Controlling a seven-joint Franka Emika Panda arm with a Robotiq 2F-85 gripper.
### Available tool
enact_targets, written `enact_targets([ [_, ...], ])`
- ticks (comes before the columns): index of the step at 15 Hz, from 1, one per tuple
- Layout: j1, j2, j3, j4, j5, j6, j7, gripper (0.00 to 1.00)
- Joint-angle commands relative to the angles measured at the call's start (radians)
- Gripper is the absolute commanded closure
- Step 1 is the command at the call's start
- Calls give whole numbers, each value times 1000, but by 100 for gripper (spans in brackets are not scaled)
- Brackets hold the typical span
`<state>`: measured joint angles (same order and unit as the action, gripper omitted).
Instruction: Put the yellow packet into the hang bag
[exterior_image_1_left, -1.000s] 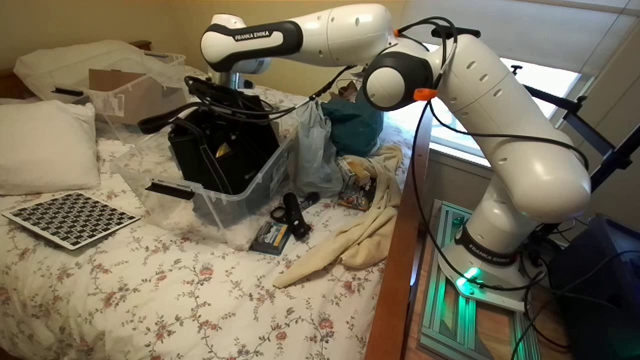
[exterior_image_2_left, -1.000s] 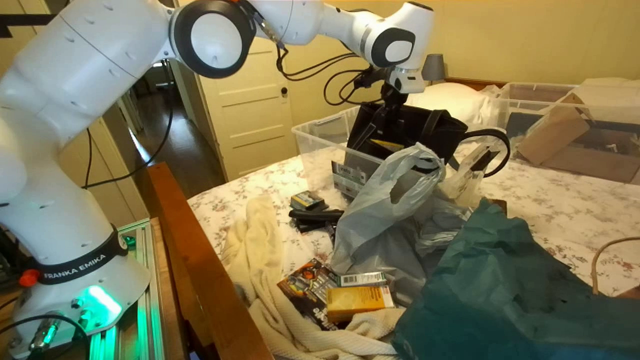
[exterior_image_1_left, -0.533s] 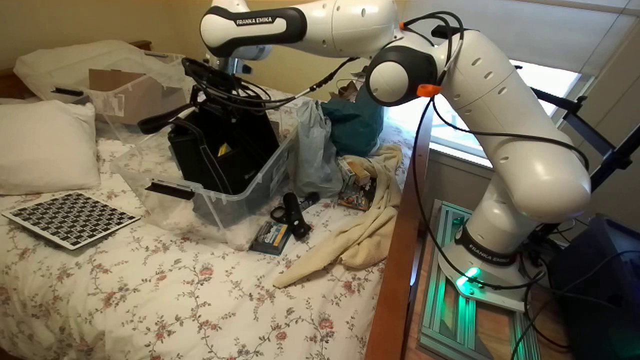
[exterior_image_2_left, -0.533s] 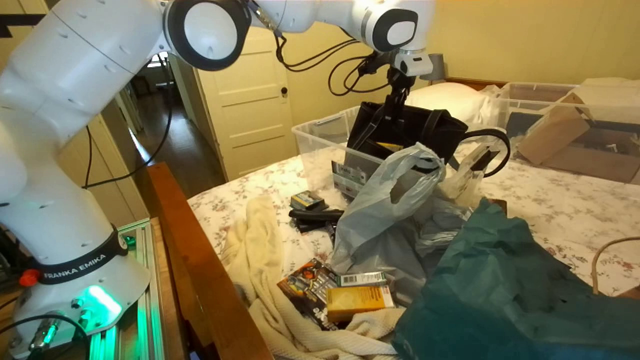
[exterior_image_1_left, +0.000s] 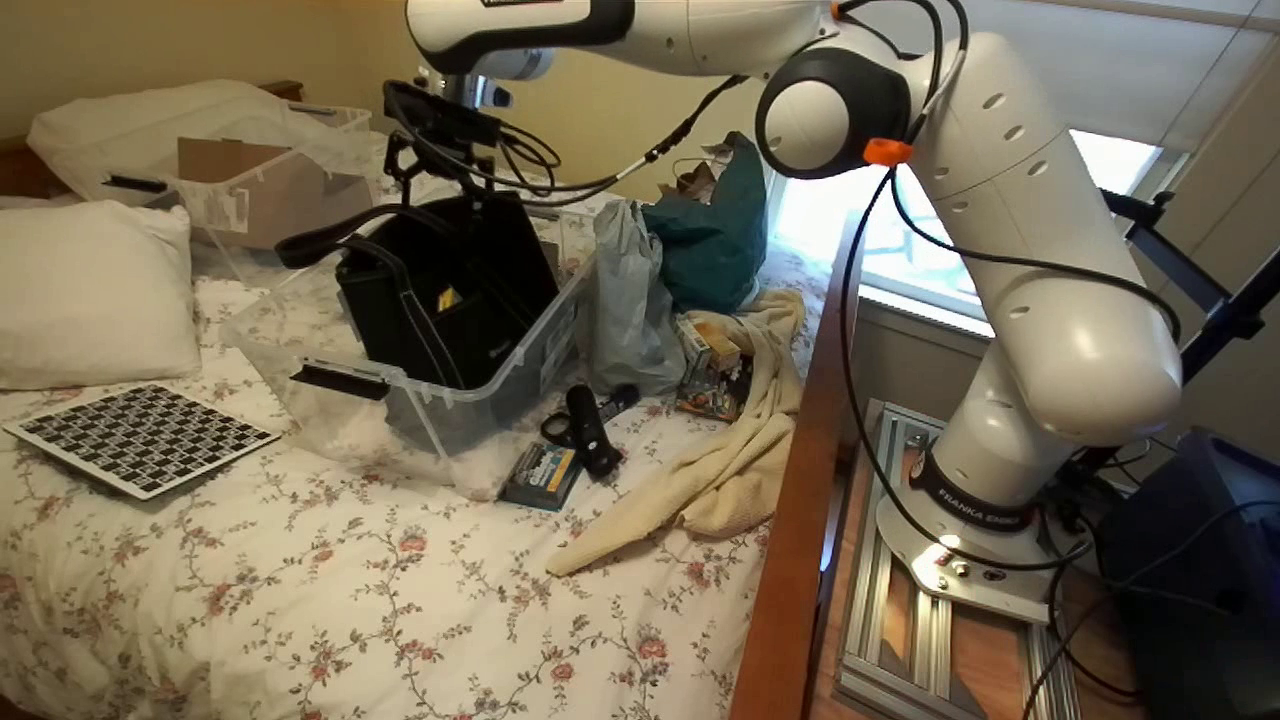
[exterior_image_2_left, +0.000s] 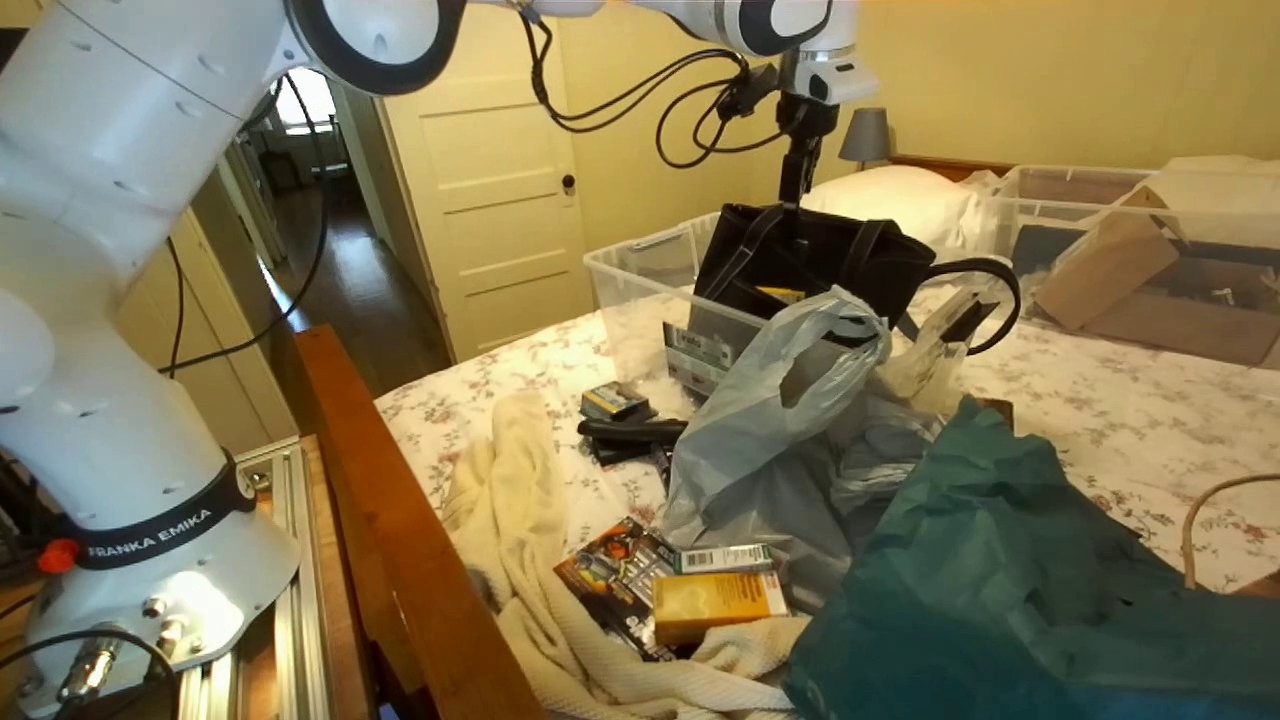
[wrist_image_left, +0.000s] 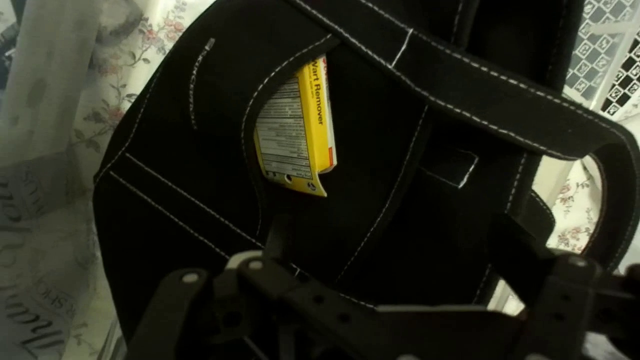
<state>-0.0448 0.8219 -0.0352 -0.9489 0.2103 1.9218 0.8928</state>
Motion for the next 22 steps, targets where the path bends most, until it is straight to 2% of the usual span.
enact_targets([
  [1, 5, -137, 2, -185, -40, 37, -151, 0],
  [9, 33, -344, -18, -479, -102, 96, -437, 0],
  [18, 47, -505, -10, -737, -135, 197, -585, 0],
  [19, 39, -437, -10, -635, -109, 152, -560, 0],
  [22, 40, -468, -8, -685, -113, 167, -577, 0],
])
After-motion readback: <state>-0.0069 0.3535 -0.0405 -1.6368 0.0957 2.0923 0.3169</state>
